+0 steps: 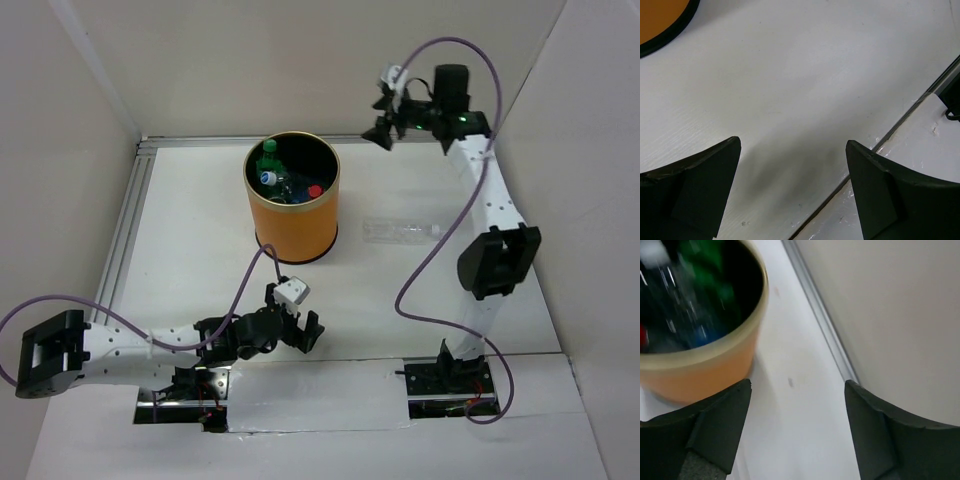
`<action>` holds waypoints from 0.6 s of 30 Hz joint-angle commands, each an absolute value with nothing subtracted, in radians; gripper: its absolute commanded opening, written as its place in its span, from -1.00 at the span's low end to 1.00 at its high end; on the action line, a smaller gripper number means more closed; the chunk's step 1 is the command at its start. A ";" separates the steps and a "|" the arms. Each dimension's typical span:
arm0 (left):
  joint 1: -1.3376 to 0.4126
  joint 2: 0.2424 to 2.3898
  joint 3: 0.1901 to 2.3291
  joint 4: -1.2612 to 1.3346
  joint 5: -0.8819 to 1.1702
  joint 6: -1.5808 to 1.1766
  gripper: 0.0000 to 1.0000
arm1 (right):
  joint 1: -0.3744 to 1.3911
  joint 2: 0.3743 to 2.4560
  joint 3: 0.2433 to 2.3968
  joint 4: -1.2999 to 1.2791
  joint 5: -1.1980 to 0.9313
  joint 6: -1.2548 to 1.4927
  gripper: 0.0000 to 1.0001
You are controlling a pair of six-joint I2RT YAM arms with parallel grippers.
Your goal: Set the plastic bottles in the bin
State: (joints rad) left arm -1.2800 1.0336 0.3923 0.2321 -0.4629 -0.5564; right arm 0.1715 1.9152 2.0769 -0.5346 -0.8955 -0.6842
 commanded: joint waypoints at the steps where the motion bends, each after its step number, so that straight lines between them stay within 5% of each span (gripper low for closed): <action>1: -1.287 1.006 0.371 0.253 -0.503 -0.575 0.97 | 0.104 1.841 1.922 -0.860 -0.859 -1.143 0.60; 5: -1.287 1.006 0.371 0.253 -0.512 -0.566 0.97 | 0.136 1.830 1.735 -1.098 -0.721 -1.440 0.75; 10: -1.287 1.006 0.380 0.235 -0.512 -0.566 0.97 | 0.166 1.784 1.461 -0.892 -0.620 -1.428 0.93; 18: -1.287 0.967 0.380 0.187 -0.523 -0.610 0.97 | 0.175 1.881 1.398 -0.672 -0.460 -1.362 1.00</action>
State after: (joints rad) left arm -1.2808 1.0031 0.3756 0.1825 -0.4938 -0.5694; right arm 0.1806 1.8599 1.4166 -0.8139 -0.5415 -1.3602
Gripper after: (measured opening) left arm 0.987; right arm 0.999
